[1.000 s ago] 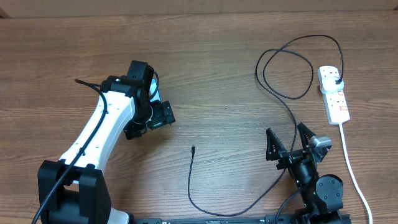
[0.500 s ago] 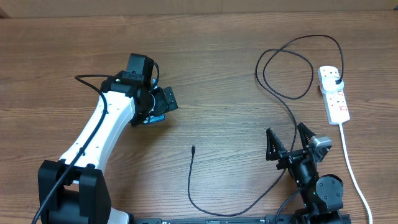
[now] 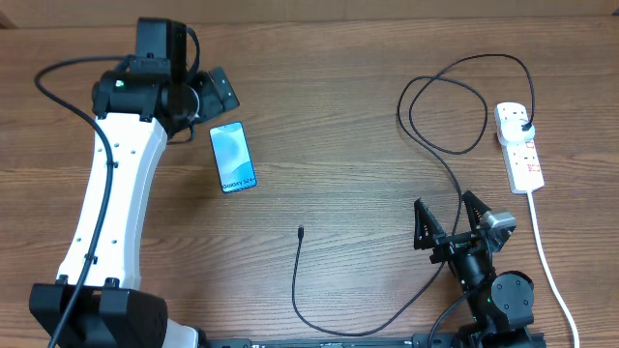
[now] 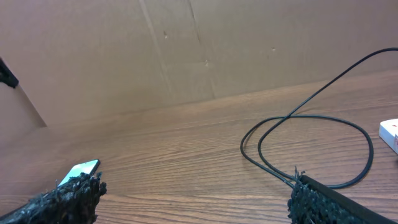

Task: Plug charger to phone and switch on socket
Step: 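Lower the left gripper onto the phone's top edge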

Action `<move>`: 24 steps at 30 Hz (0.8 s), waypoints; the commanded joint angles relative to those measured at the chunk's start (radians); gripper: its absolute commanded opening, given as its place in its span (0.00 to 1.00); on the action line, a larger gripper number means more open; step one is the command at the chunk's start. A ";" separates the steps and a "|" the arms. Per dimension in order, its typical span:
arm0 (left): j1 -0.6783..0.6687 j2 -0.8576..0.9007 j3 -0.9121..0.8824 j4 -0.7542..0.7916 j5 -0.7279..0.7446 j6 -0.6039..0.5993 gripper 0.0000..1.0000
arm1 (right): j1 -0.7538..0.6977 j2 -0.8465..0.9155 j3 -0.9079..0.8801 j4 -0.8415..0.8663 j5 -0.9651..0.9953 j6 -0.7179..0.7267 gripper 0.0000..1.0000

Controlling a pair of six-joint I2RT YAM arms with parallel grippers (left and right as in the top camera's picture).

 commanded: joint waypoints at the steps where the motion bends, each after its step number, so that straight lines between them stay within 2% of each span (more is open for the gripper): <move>1: -0.014 0.000 0.011 -0.008 -0.086 0.031 1.00 | -0.003 -0.009 -0.011 0.007 -0.003 -0.003 1.00; 10: -0.014 0.068 -0.051 0.004 -0.082 0.030 1.00 | -0.003 -0.009 -0.011 0.007 -0.002 -0.003 1.00; 24: -0.013 0.311 -0.054 -0.063 -0.083 0.055 1.00 | -0.003 -0.009 -0.011 0.007 -0.003 -0.003 1.00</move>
